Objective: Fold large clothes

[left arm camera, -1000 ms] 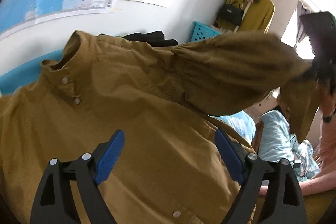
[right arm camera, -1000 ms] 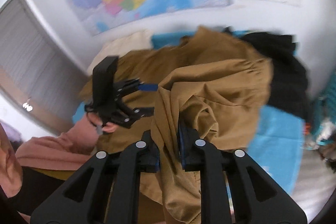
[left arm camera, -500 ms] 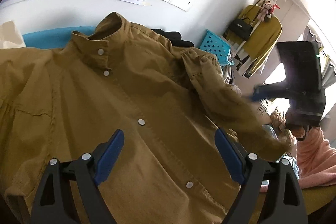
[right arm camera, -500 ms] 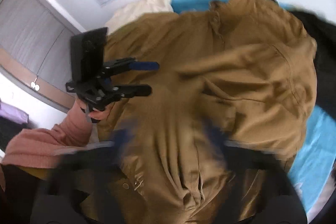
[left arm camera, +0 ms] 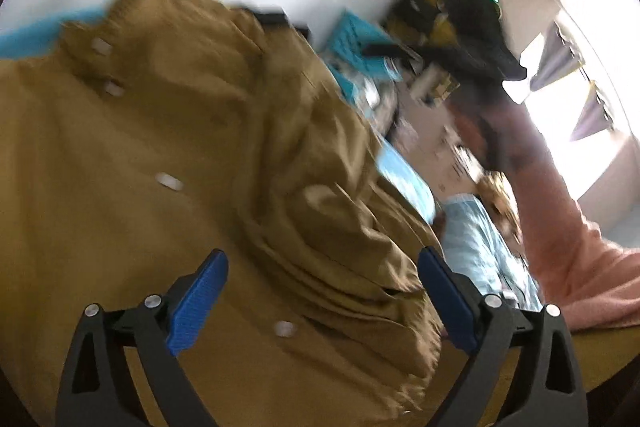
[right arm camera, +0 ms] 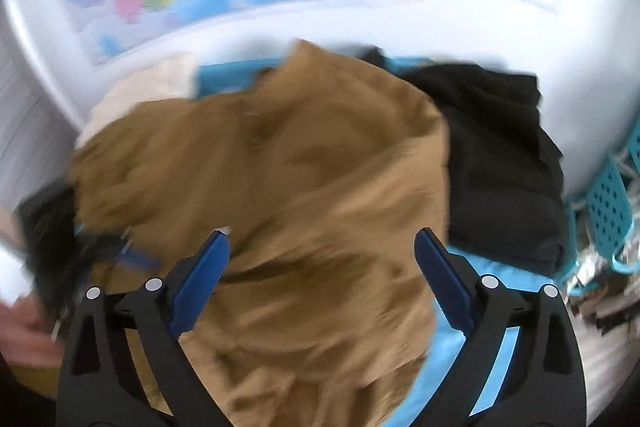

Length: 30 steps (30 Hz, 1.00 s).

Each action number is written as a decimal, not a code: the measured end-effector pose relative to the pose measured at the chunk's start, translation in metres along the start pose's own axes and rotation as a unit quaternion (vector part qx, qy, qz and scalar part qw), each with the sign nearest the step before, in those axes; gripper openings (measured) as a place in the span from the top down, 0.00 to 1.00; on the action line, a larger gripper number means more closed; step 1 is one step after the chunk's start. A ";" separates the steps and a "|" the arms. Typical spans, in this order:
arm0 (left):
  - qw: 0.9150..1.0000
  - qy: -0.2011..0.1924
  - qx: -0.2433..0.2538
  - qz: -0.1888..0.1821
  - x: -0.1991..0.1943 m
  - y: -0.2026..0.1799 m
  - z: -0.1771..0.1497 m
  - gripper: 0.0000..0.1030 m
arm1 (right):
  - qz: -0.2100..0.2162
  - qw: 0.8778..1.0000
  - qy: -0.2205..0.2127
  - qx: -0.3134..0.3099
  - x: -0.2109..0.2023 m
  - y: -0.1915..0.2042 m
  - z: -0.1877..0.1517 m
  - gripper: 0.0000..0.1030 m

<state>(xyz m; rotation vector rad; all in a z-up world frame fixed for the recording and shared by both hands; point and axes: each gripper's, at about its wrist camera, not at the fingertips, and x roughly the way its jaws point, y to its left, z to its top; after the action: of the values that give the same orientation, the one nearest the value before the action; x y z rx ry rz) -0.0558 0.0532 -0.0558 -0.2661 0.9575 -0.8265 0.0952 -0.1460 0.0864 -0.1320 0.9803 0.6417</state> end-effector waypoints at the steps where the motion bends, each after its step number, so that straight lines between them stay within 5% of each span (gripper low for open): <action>1: 1.000 0.024 0.001 -0.001 0.016 -0.004 -0.001 0.09 | 0.006 1.000 0.003 0.016 0.009 -0.012 0.003 0.11; 4: 0.997 0.070 0.012 0.022 0.052 -0.012 -0.003 0.16 | 0.021 0.998 0.009 0.067 0.040 -0.045 0.014 0.11; 7: 0.991 0.086 0.055 0.084 0.061 -0.017 -0.002 0.58 | 0.040 0.994 0.006 0.100 0.060 -0.065 0.025 0.11; 8: 0.990 0.086 0.060 0.096 0.054 -0.016 0.000 0.82 | 0.047 0.993 0.004 0.109 0.064 -0.071 0.028 0.11; 9: 0.988 0.081 0.059 0.115 0.044 -0.013 0.005 0.85 | 0.060 0.991 -0.004 0.122 0.065 -0.076 0.030 0.11; 12: 0.974 0.003 0.080 0.211 -0.021 -0.002 0.030 0.84 | 0.082 0.988 -0.015 0.126 0.064 -0.081 0.034 0.11; 15: 0.962 -0.016 0.088 0.256 -0.054 0.013 0.044 0.77 | 0.089 0.987 -0.019 0.133 0.069 -0.086 0.036 0.11; 18: 0.940 -0.018 0.104 0.324 -0.064 0.025 0.049 0.42 | 0.091 0.985 -0.008 0.146 0.079 -0.092 0.033 0.11; 20: 0.937 -0.011 0.119 0.328 -0.066 0.029 0.044 0.37 | 0.097 0.985 0.004 0.145 0.089 -0.094 0.030 0.11; 21: 0.939 -0.009 0.116 0.322 -0.067 0.031 0.042 0.36 | 0.107 0.982 0.013 0.154 0.097 -0.097 0.027 0.15; 25: 0.948 0.018 0.129 0.289 -0.061 0.031 0.016 0.23 | 0.109 0.983 0.025 0.146 0.106 -0.100 0.022 0.68; 26: 0.948 0.029 0.136 0.286 -0.056 0.029 0.012 0.21 | 0.101 0.985 0.020 0.138 0.102 -0.102 0.022 0.73; 27: 0.945 0.044 0.146 0.288 -0.048 0.028 0.008 0.19 | 0.103 0.985 0.011 0.138 0.096 -0.105 0.021 0.83; 30: 0.926 0.094 0.168 0.324 -0.024 0.032 -0.004 0.18 | 0.083 0.987 -0.020 0.137 0.079 -0.117 0.024 0.86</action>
<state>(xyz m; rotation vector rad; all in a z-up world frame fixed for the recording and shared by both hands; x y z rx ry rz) -0.0505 0.0925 -0.0609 0.4222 0.9793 -0.3906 0.2087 -0.1961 0.0152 0.2073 1.0373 0.6520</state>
